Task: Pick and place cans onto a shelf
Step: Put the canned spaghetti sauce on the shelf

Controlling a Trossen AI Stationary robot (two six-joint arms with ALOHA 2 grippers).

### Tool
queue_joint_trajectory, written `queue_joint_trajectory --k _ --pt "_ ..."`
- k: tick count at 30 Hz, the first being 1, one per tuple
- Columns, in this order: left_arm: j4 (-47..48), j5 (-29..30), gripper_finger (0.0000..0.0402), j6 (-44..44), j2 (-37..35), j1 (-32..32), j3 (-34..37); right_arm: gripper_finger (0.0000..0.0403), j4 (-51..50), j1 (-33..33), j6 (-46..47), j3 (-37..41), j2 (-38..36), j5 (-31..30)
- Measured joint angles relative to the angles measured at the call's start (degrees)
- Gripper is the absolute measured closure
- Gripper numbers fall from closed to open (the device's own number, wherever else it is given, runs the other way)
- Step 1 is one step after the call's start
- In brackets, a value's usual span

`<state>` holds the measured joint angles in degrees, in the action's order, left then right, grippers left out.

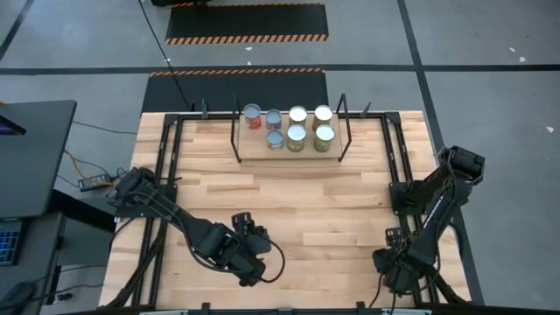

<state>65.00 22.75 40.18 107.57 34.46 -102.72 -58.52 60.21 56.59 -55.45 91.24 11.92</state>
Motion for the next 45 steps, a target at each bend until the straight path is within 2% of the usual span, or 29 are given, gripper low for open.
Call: queue_joint_trajectory --k 7,10,13,19,25,29,33,39,45 --pt "11.69 2.15 0.0092 1.15 -3.69 -0.15 0.0 0.0111 0.05 -5.37 -9.86 -2.32 -0.05 0.19" --pt "12.99 4.75 0.0115 0.45 -6.61 -0.15 0.0 0.0117 0.15 -11.43 -16.07 -5.37 0.16 -0.89" --pt "12.94 5.58 0.0134 -1.7 -9.59 -0.14 -0.02 0.0117 -0.82 -19.04 -23.3 -10.4 2.03 -4.68" --pt "15.02 8.77 0.0151 -3.49 -15.1 -0.26 -0.02 0.0117 -4.6 -35.14 -38.74 -24.77 12.33 -9.83" --pt "25.28 13.74 0.0146 6.14 -22.72 1.6 0.0 0.0117 -10.25 -46.06 -47.95 -40.48 24.39 -12.08" --pt "24.47 15.07 0.0142 7.25 -27.48 2.89 0.54 0.0117 -11.06 -50.17 -50.25 -50.08 29.21 -12.8" --pt "24.53 17.01 0.0141 8.86 -32.41 3.17 3.78 0.0117 -10.89 -53.24 -51.66 -55.53 32.51 -13.75" --pt "18.57 19.86 0.0141 10.54 -40.47 3.1 14.0 0.0116 -10.51 -54.93 -51.66 -56.1 36.31 -13.86" --pt "8.42 21.04 0.0127 9.87 -45.52 3.1 22.96 0.0107 -7.39 -54.71 -50.86 -56.14 36.09 -13.77"
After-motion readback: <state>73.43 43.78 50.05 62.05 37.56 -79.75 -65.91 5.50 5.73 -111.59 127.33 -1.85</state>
